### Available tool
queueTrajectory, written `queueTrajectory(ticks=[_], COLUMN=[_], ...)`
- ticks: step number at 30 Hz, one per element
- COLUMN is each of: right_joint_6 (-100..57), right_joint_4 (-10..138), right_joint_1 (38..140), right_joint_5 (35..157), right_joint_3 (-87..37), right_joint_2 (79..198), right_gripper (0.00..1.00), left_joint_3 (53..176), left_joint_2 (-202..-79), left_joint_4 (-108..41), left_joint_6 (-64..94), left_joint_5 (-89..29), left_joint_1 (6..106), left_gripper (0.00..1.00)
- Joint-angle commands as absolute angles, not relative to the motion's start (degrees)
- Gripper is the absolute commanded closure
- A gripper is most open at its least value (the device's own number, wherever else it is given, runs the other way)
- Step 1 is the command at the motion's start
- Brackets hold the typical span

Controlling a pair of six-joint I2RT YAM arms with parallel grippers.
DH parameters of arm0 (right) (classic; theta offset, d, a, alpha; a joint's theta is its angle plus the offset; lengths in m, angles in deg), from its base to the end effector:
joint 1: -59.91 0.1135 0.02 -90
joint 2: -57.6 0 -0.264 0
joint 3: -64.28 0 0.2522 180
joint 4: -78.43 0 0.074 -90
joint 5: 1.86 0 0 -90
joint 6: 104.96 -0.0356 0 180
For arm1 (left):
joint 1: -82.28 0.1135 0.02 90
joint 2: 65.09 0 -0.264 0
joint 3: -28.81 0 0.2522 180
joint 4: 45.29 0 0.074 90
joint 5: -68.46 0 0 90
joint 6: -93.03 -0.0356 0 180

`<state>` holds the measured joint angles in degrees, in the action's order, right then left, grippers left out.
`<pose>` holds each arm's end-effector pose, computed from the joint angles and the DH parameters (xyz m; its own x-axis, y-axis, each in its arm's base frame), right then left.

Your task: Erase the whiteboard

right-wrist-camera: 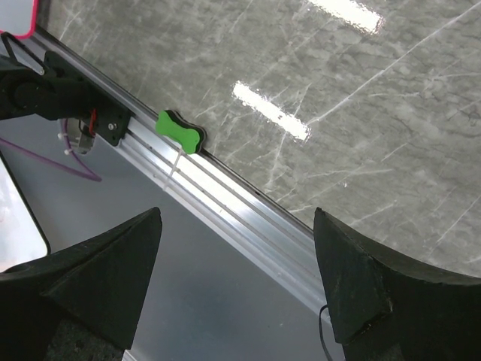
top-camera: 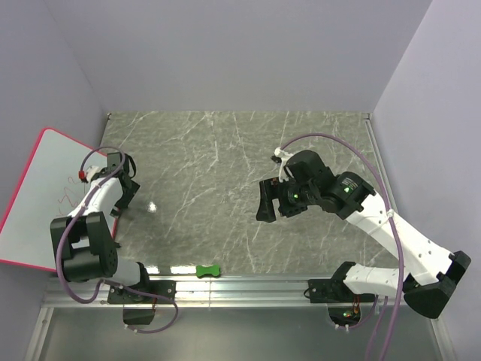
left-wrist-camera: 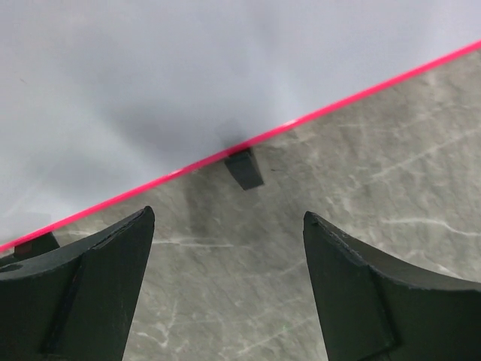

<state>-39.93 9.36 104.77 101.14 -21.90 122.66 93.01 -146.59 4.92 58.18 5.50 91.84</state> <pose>0.1480 0.1586 0.3630 -0.8124 -0.2281 -0.5367 -0.4977 0.7509 0.4342 0.2559 0.0595 0.2019 -0.2585 -0.7848 -0.5633 -0.9302 0.3595 -0.0739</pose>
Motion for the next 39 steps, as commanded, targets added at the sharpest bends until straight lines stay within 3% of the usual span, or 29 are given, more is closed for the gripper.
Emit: queueTrajectory(ticks=[1, 6, 9, 19, 26, 31, 34, 37, 39], right_joint_6=[-40.4, -40.2, -39.8, -39.0, -37.9, -37.1, -36.8, -36.7, -36.5], right_joint_4=[10.1, 10.0, 9.7, 9.7, 9.2, 9.1, 9.2, 9.2, 9.0], right_joint_1=[105.1, 105.1, 105.1, 105.0, 105.1, 105.1, 105.1, 105.0, 105.0], right_joint_5=[101.0, 101.1, 101.1, 101.9, 102.1, 102.5, 102.6, 102.7, 102.8], right_joint_3=[-24.3, -24.3, -24.3, -23.7, -23.7, -23.7, -23.7, -23.6, -23.4], right_joint_2=[122.6, 123.0, 123.3, 123.3, 123.5, 123.7, 123.9, 123.9, 123.7], right_gripper=[0.12, 0.12, 0.13, 0.14, 0.14, 0.14, 0.14, 0.14, 0.14], left_joint_3=[91.2, 89.9, 89.9, 96.4, 98.0, 98.3, 97.9, 97.9, 98.7], left_joint_2=[-147.3, -149.4, -150.6, -158.5, -161.5, -163.2, -163.4, -164.0, -164.7], left_joint_4=[1.3, -2.4, -3.8, -2.8, -3.1, -2.8, -3.1, -3.1, -3.1], left_joint_6=[57.9, 58.2, 58.8, 61.7, 64.1, 65.1, 65.7, 65.5, 65.2], left_joint_5=[5.9, 4.6, 4.6, 5.6, 5.6, 6.1, 6.9, 7.5, 7.7], left_joint_1=[93.1, 93.3, 93.3, 93.4, 93.3, 93.4, 93.4, 93.4, 93.4], left_gripper=[0.15, 0.19, 0.28, 0.31, 0.43, 0.45, 0.55, 0.89, 1.0])
